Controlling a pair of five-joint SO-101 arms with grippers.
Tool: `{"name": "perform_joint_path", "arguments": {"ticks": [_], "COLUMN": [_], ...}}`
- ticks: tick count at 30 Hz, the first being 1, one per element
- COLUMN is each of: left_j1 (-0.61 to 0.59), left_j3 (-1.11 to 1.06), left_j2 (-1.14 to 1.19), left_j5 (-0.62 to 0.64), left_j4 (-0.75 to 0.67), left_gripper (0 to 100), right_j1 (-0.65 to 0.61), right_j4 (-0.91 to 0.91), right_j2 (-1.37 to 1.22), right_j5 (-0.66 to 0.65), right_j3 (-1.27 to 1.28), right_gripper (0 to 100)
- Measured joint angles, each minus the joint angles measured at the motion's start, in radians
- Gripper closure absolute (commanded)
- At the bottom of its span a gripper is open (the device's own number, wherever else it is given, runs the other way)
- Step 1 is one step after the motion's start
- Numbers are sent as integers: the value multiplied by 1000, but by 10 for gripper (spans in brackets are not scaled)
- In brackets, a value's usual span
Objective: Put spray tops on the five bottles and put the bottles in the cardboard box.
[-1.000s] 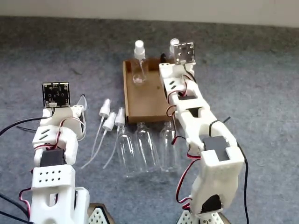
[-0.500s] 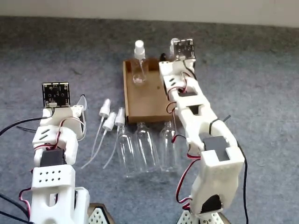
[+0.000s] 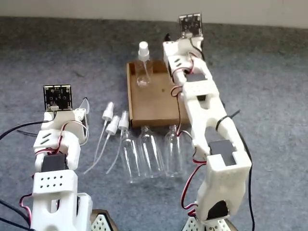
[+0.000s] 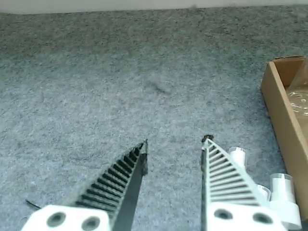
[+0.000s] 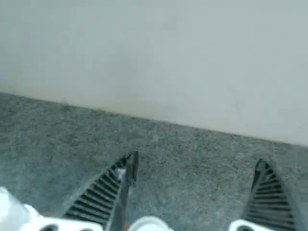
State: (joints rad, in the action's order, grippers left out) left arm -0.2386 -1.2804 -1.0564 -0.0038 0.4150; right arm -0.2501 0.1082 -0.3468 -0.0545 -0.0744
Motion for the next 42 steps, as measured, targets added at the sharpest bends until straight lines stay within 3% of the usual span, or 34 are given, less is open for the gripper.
{"name": "perform_joint_path", "arguments": {"ticks": [8, 20, 23, 28, 35, 42], "left_j1": [0, 0, 0, 0, 0, 0], "left_j3": [-17, -17, -17, -17, -17, -17], "left_j2": [0, 0, 0, 0, 0, 0], "left_j5": [0, 0, 0, 0, 0, 0], "left_j4": [0, 0, 0, 0, 0, 0], "left_gripper": [822, 822, 822, 822, 822, 822], "right_j1": [0, 0, 0, -2, -94, -140], "right_j4": [394, 1430, 1608, 1637, 1626, 1358], "right_j2": [0, 0, 2, 6, 158, 443], "right_j5": [0, -2, -2, 23, 37, 37], "right_j3": [-361, -829, -898, -812, -387, 206], "right_gripper": [688, 688, 688, 688, 687, 687]}}
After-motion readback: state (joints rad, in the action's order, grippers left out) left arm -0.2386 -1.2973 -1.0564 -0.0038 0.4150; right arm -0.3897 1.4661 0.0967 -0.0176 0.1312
